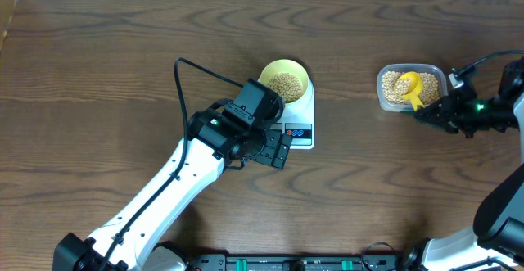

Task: Scoop item into bowl and weigh 50g on scale
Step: 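Scoop soybeans and lift the scoop out of the tub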

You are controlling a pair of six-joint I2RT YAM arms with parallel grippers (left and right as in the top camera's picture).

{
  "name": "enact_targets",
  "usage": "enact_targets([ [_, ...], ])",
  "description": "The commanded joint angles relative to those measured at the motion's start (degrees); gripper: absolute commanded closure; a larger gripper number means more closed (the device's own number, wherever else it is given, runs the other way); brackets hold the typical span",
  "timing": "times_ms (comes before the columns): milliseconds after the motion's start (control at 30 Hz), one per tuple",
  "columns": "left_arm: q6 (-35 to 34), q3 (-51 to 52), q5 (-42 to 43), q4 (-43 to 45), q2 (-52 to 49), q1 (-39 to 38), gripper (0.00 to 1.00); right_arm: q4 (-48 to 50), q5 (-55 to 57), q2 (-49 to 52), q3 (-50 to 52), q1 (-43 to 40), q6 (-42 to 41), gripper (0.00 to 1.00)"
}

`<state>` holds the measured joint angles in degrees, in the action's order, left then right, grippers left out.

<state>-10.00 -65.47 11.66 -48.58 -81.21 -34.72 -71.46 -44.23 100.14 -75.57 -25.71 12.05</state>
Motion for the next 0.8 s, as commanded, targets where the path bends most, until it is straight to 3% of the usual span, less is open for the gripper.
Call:
enact_targets([
  [0, 1.2, -0.11, -0.76, 0.0, 0.83, -0.09, 0.09, -0.76, -3.19, 0.26, -1.25, -0.28, 2.47, 0.99],
  [467, 1.22, -0.11, -0.76, 0.0, 0.83, -0.09, 0.09, -8.39, -4.61, 0.26, -10.19, 0.26, 7.17, 0.99],
  [767, 1.2, -0.11, -0.76, 0.0, 0.83, -0.09, 0.09, -10.25, -11.3, 0.26, -10.95, 5.79, 12.48, 0.99],
])
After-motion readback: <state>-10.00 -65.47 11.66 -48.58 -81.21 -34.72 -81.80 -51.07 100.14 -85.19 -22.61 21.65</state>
